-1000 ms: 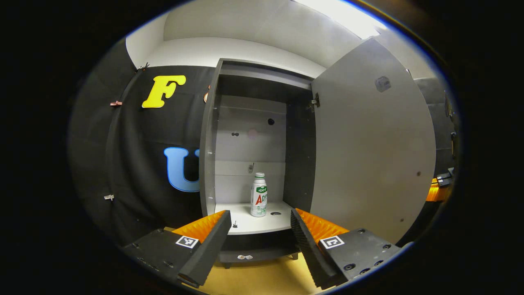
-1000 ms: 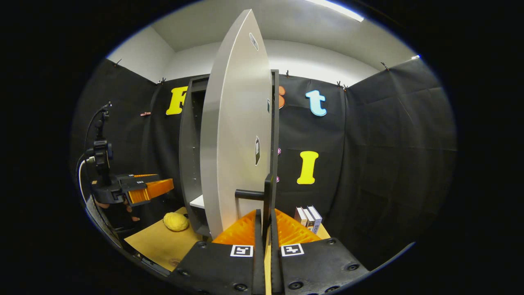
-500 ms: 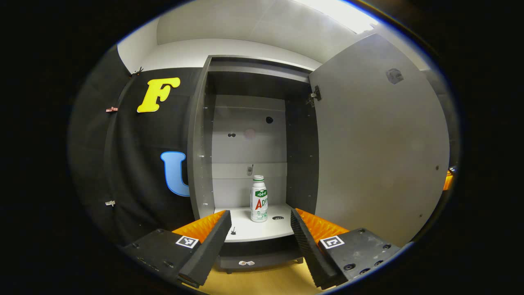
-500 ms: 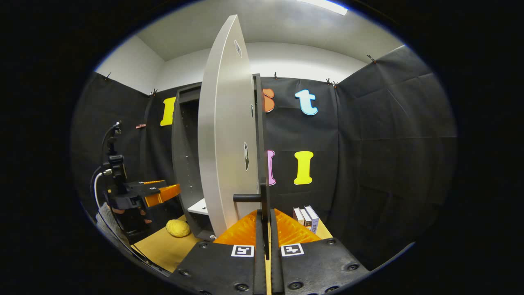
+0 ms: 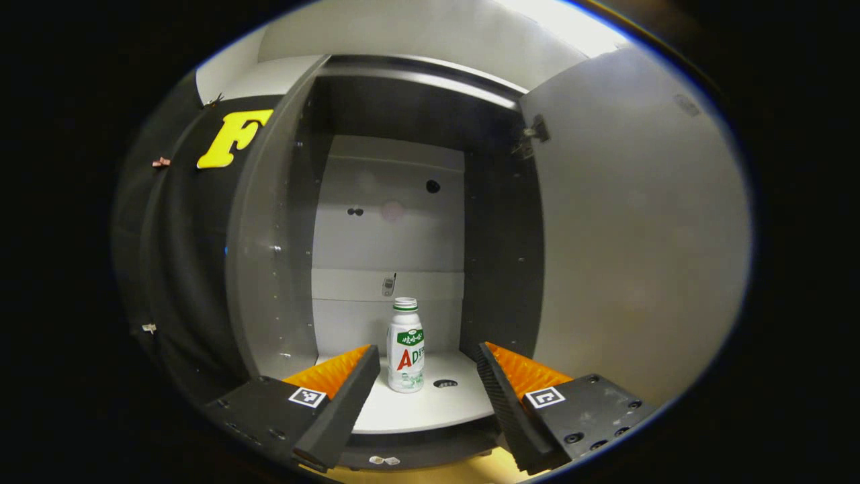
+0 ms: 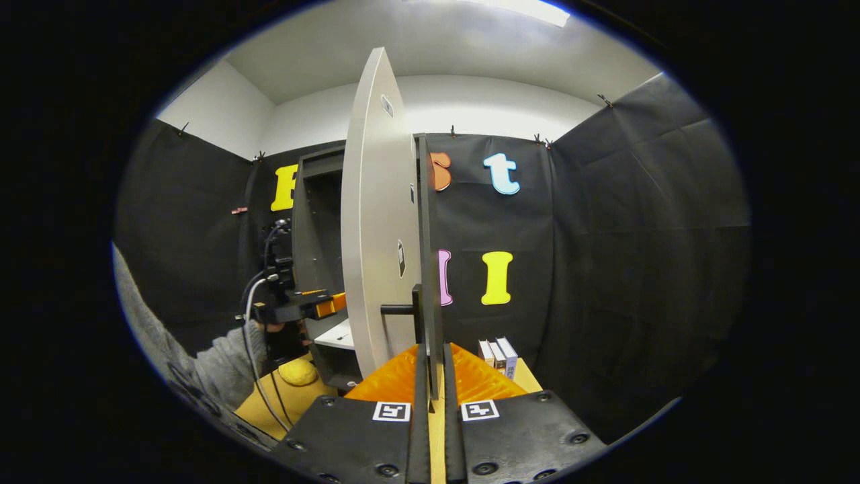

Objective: Open the cabinet door with the right hand, grasp the bottle in the cabinet with the left hand and place it on the coaster, then close the cabinet door with the right hand.

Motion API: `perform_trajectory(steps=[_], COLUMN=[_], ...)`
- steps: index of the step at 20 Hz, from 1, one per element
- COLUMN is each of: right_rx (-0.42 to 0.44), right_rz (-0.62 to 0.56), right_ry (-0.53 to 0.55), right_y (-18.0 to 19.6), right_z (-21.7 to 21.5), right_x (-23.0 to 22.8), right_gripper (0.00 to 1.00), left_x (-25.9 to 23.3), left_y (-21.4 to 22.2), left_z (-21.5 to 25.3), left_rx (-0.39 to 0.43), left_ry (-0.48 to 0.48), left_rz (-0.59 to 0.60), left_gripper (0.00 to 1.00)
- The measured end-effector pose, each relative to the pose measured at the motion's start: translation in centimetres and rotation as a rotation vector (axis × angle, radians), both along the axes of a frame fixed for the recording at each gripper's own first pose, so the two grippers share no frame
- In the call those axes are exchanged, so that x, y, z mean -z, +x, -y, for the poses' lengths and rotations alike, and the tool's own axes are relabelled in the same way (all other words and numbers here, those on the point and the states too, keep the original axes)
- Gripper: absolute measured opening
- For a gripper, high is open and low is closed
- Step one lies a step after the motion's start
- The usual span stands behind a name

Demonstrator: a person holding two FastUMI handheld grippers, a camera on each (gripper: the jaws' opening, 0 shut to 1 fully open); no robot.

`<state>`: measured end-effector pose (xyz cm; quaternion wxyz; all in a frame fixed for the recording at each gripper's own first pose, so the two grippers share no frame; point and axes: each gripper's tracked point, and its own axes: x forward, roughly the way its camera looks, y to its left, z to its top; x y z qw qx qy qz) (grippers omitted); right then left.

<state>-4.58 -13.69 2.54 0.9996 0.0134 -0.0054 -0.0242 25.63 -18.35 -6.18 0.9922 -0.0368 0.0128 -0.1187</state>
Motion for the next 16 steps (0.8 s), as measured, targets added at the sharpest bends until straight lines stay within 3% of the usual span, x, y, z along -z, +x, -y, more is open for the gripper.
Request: perform_trajectory(steps=[4,10,11,12,13,14,16], right_rx=[0.082,0.356,0.394,0.424,0.443,0.457,0.463], right_rz=[0.053,0.067,0.073,0.079,0.084,0.087,0.089], right_ry=[0.014,0.026,0.024,0.023,0.024,0.03,0.042], right_y=[-0.7,-0.4,-0.4,-0.2,-0.1,-0.1,0.1], right_z=[2.2,9.6,10.8,11.8,12.2,12.4,12.4], right_x=[-1.6,-1.4,-1.5,-1.7,-1.8,-1.8,-1.8], right_gripper=[0.13,0.12,0.11,0.1,0.19,0.09,0.09], left_x=[1.8,3.8,4.3,4.7,5.4,6.0,6.9], left_y=[6.5,12.6,13.5,14.3,15.1,15.9,17.2], left_z=[0.0,0.9,1.0,0.9,0.9,0.7,0.5], left_rx=[-0.006,0.008,0.007,0.004,0.0,-0.004,-0.011], left_ry=[-0.033,-0.001,0.001,0.001,-0.001,-0.005,-0.018], left_rz=[-0.018,-0.032,-0.041,-0.049,-0.062,-0.079,-0.108], left_gripper=[0.92,0.92,0.88,0.92,0.93,0.88,0.93])
